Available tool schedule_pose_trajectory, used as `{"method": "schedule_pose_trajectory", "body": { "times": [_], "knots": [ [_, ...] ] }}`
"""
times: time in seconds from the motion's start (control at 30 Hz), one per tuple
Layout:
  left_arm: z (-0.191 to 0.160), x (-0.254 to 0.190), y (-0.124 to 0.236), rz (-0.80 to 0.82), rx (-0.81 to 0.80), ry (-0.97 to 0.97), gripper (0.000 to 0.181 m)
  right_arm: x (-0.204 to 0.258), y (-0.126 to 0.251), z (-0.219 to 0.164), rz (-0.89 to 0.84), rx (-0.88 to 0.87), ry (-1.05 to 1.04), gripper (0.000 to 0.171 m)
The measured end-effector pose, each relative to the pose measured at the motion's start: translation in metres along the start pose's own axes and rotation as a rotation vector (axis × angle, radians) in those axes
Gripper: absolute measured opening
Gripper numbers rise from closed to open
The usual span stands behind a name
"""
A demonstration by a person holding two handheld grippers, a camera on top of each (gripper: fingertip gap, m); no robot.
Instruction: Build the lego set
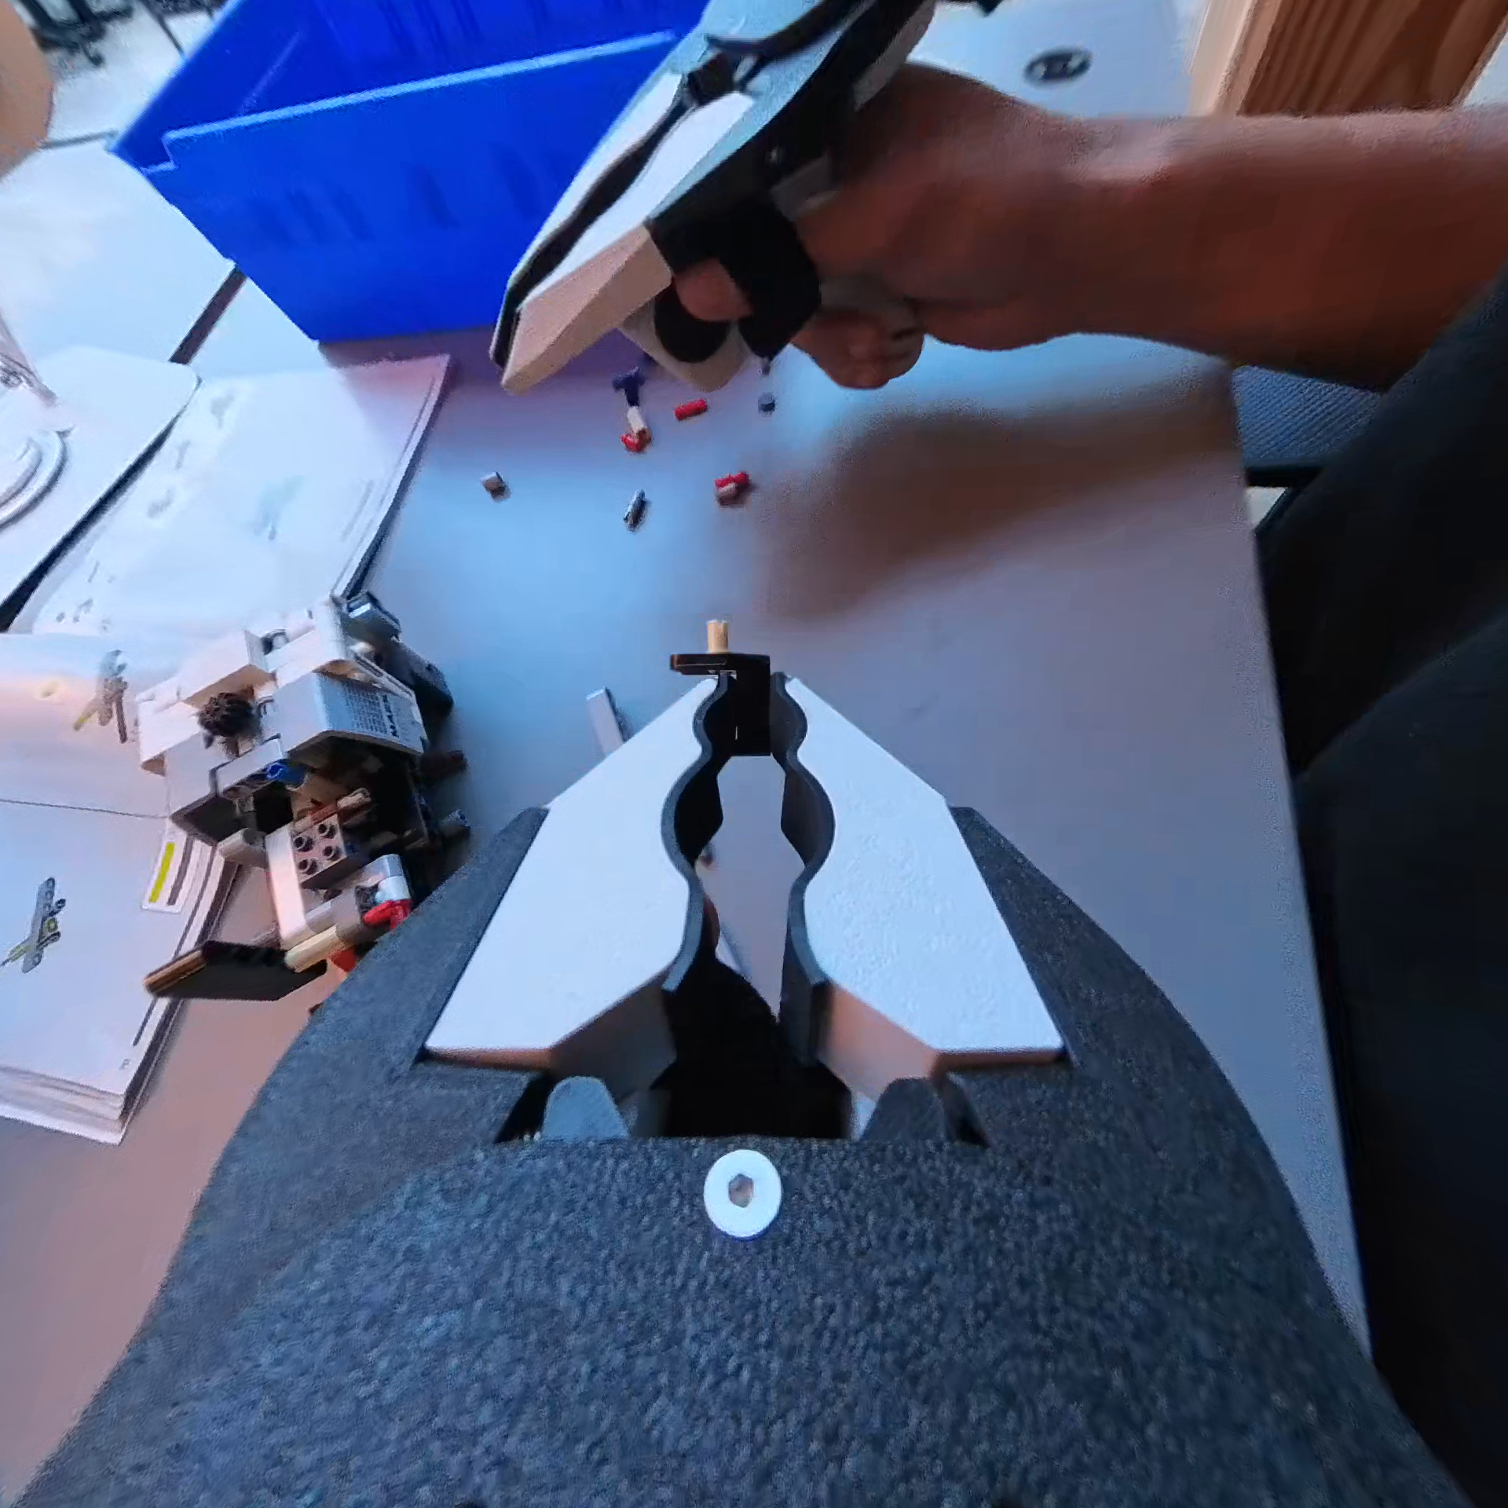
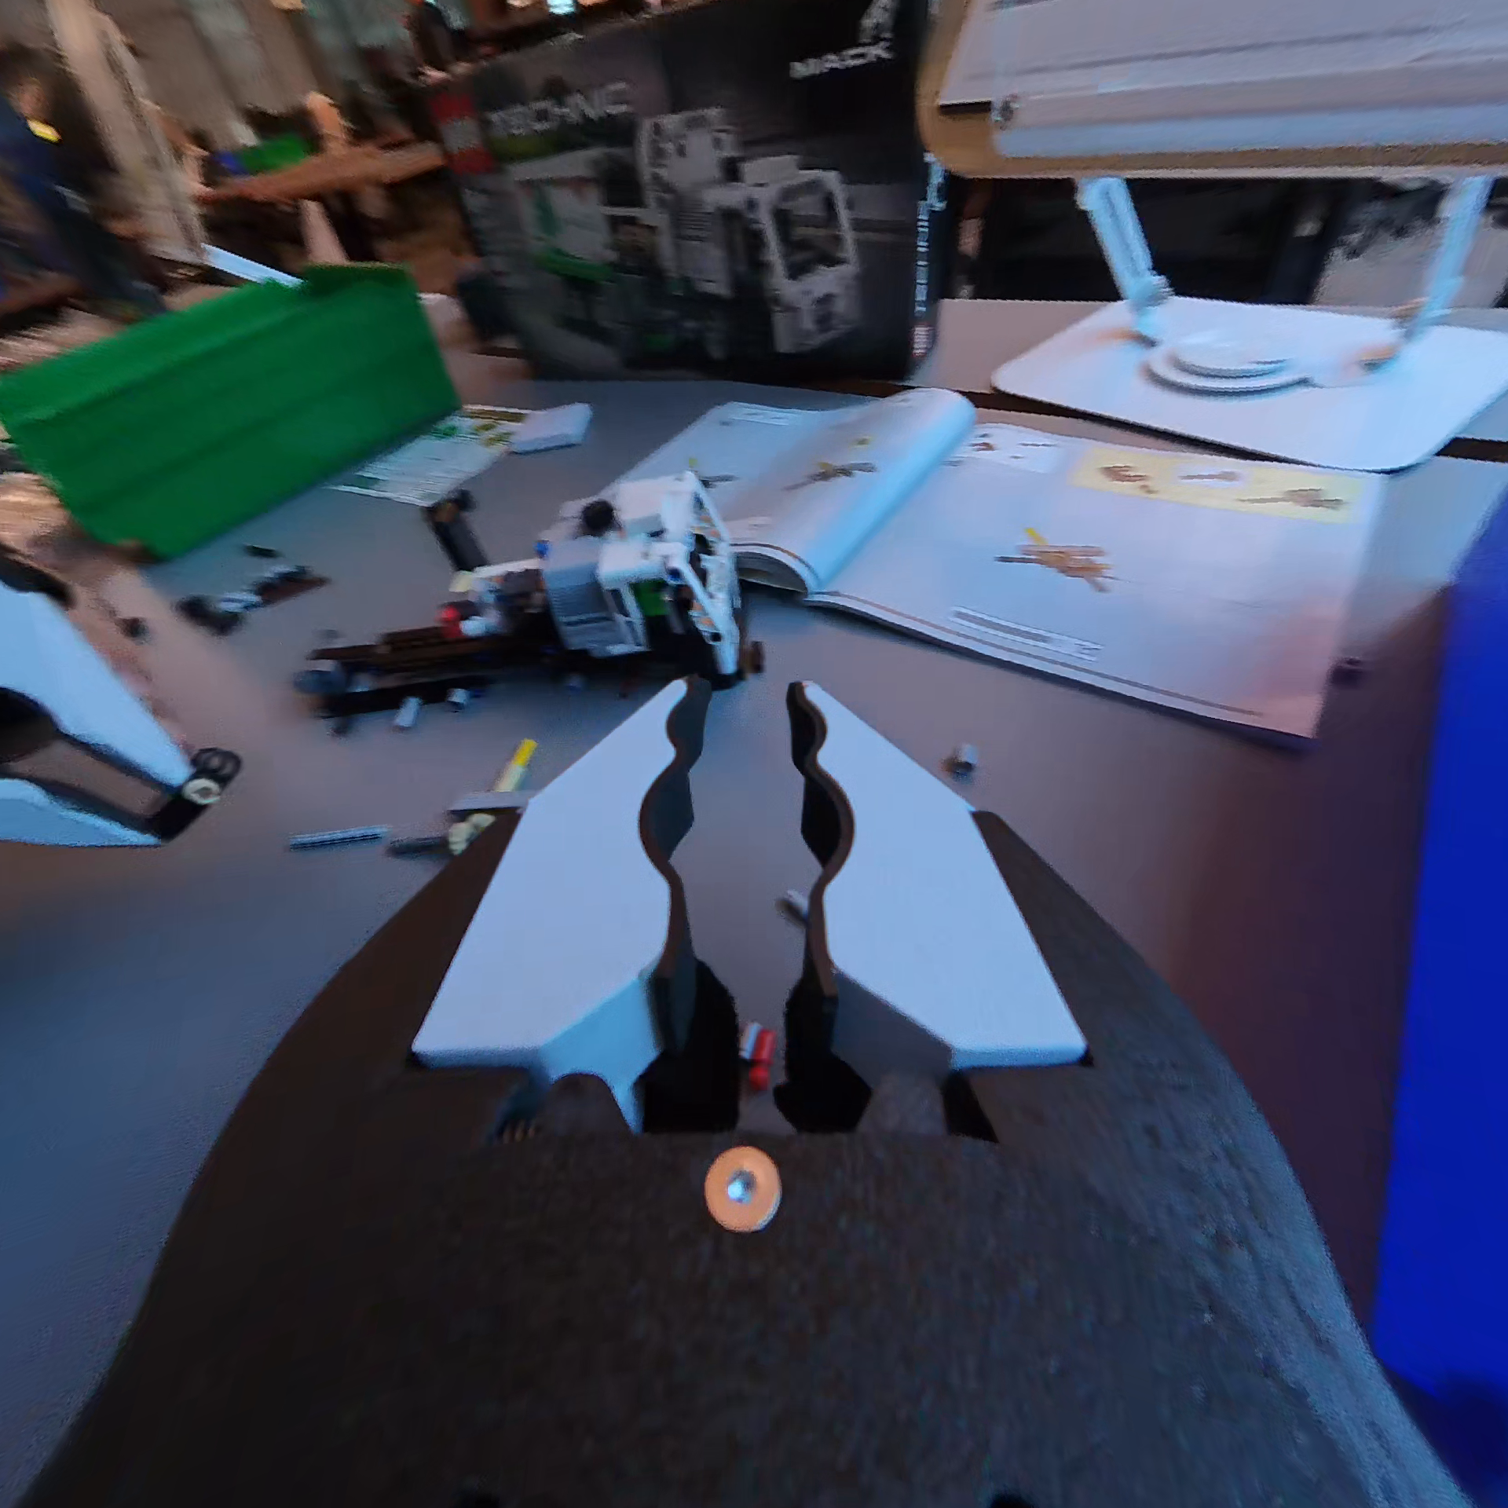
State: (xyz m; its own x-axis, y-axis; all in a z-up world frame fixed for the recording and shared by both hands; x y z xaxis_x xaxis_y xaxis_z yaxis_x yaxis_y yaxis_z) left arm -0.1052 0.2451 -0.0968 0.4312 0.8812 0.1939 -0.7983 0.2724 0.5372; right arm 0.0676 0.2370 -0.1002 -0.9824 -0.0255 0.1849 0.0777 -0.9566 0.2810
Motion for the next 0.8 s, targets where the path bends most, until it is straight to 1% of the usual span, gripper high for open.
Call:
{"method": "schedule_pose_trajectory", "body": {
  "times": [0.1, 0.17, 0.23, 0.4, 0.57, 0.8],
  "knots": [
    [-0.004, 0.006, -0.01, 0.029, 0.057, 0.005, 0.006, -0.012, -0.005, -0.007, -0.115, 0.0, 0.04, 0.021],
    [-0.005, 0.012, -0.015, 0.043, 0.077, 0.038, 0.006, -0.018, -0.005, -0.007, -0.185, -0.007, 0.078, 0.021],
    [-0.004, 0.02, -0.018, 0.056, 0.082, 0.089, 0.006, -0.02, -0.005, -0.004, -0.218, -0.028, 0.095, 0.021],
    [-0.009, 0.04, -0.023, 0.096, 0.104, 0.18, 0.006, -0.017, -0.007, -0.006, -0.193, -0.021, 0.077, 0.021],
    [-0.014, 0.048, -0.028, 0.109, 0.114, 0.243, 0.006, -0.013, -0.009, -0.009, -0.173, -0.008, 0.083, 0.019],
    [-0.014, 0.05, -0.036, 0.133, 0.121, 0.244, 0.006, -0.014, -0.008, -0.008, -0.168, -0.014, 0.076, 0.018]
  ]
}}
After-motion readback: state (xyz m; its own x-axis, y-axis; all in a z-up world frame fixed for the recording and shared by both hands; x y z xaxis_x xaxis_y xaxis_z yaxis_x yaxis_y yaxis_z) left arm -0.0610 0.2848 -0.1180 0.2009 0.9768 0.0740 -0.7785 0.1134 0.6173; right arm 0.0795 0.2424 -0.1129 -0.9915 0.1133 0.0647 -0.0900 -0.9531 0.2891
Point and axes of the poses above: each gripper's, where its closed fingertips meet, y back along the fingers, z out of its top, x = y × z across the jaws, the point moved 3 cm from there along y, back along the fingers, and after that the axes turned 1 degree about -y, right-handed, at the moved point
